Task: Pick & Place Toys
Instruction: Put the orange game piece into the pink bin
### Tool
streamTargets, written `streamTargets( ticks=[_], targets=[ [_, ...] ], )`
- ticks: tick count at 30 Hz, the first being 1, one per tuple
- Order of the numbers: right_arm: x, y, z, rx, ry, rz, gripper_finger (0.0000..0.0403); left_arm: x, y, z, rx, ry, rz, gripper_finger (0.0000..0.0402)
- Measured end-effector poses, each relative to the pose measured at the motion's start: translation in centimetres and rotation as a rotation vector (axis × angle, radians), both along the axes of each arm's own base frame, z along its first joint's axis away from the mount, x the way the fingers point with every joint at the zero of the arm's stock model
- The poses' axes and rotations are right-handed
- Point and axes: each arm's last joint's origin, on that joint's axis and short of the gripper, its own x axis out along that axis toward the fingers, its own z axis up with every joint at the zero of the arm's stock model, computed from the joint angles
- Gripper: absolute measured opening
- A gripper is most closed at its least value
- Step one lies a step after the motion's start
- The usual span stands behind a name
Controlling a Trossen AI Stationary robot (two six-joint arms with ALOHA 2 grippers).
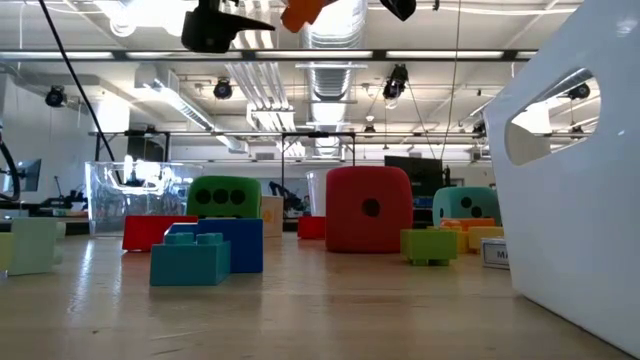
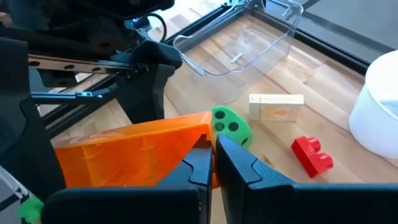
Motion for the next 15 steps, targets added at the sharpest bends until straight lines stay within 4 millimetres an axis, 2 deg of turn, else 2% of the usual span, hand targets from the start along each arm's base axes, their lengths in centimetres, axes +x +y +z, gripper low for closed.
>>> streamTargets(
  ticks=[5,15],
  targets=[
    [-1.5,-0.4,0.8,-0.006,0.035,-0.01,0.0008,-0.1,0.0,0.0,-0.014,0.01,-0.024,0.0392],
    [-8.5,-2.4,2.8,0.05,0.2,-0.162,0.0007,-2.1,0.9,0.2,0.009,0.09,-0.029,0.0392]
  ],
)
